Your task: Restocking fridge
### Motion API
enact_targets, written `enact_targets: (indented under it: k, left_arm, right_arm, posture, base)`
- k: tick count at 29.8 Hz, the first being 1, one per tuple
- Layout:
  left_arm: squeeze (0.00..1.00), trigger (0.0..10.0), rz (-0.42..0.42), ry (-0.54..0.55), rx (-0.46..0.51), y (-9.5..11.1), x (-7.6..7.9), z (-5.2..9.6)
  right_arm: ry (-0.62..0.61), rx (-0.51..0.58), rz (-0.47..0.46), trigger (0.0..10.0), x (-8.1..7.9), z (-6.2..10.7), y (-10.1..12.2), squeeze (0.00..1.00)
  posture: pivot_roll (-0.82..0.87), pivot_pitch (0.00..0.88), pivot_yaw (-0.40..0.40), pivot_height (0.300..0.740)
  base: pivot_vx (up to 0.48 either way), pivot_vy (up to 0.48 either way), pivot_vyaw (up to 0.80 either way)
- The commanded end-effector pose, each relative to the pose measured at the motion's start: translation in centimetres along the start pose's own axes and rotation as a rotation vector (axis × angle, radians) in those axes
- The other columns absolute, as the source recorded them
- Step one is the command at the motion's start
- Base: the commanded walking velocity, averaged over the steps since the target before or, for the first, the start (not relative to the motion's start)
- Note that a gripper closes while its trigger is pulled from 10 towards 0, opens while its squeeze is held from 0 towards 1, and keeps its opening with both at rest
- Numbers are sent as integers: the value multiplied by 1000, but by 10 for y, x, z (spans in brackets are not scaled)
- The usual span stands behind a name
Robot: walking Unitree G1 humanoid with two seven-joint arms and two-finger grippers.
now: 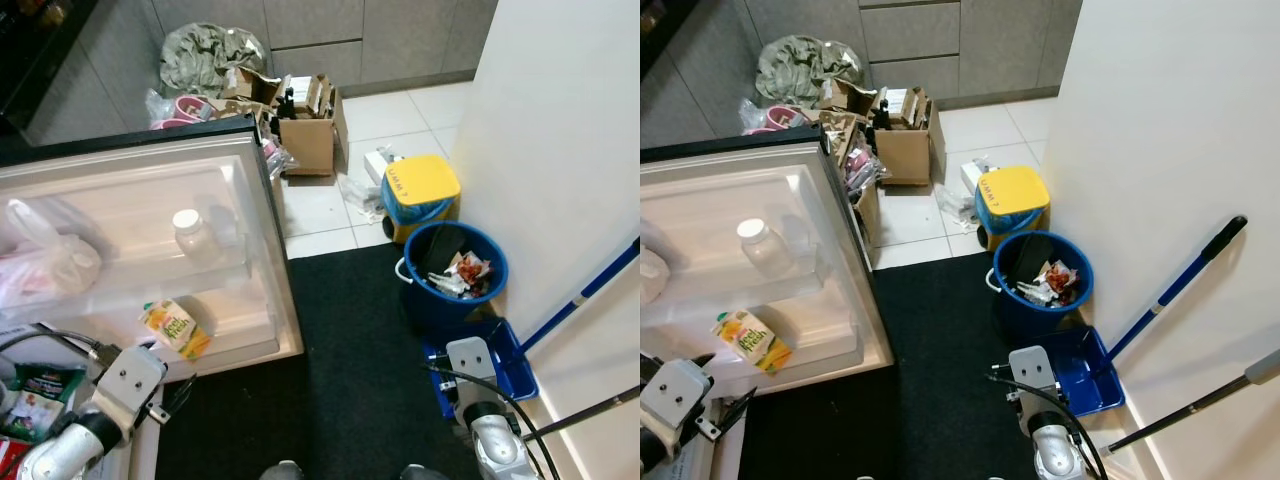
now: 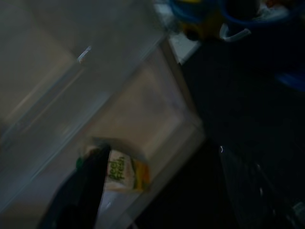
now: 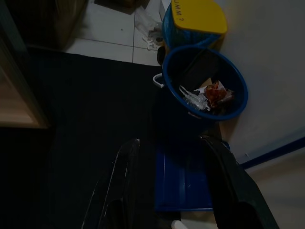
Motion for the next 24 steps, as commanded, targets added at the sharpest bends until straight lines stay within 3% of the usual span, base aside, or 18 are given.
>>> enact_targets:
  k: [1,4,8,10,15,24]
  left_arm:
    - [0,10000,-81,21,78,36,-43,-1]
    - [0,10000,-138,26,150,67,-61,-9]
    - [0,10000,-149,42,176,79,-68,-19]
    - [0,10000,-179,56,123,74,-72,-33]
    - [0,10000,-166,32,40,58,-71,-47]
    - [0,10000,-132,-7,-77,36,-81,-50]
  right_arm:
    - [6,-31,1,10000,-1,3,-9,0]
    - [14,-39,8,10000,-3,3,-10,0]
    - [14,-42,9,10000,-3,3,-11,0]
    - [10,-42,7,10000,-2,3,-11,0]
    - [3,-40,3,10000,-1,3,-11,0]
    - [-7,-48,2,10000,2,5,-15,0]
  posture:
    - [68,93,29,740]
    - [68,93,29,740]
    - [69,88,26,740]
    - [70,87,26,740]
    - [50,85,29,740]
    - [50,88,34,740]
  base:
    - [0,0,0]
    - [0,0,0]
    - [0,0,0]
    - [0,0,0]
    - [0,0,0]
    - [0,0,0]
Point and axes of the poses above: a point about 5 cm out from each wrist's last joint towards the gripper, its own z axis pointing back from the gripper into the wrist, its own y axis along the axis of the wrist's last joint, x = y × z, the point moved 6 cm from there along -z, pointing out of the wrist towards the gripper, and after that the axes turned 8 degrees about -z, right-handed, at the moved point
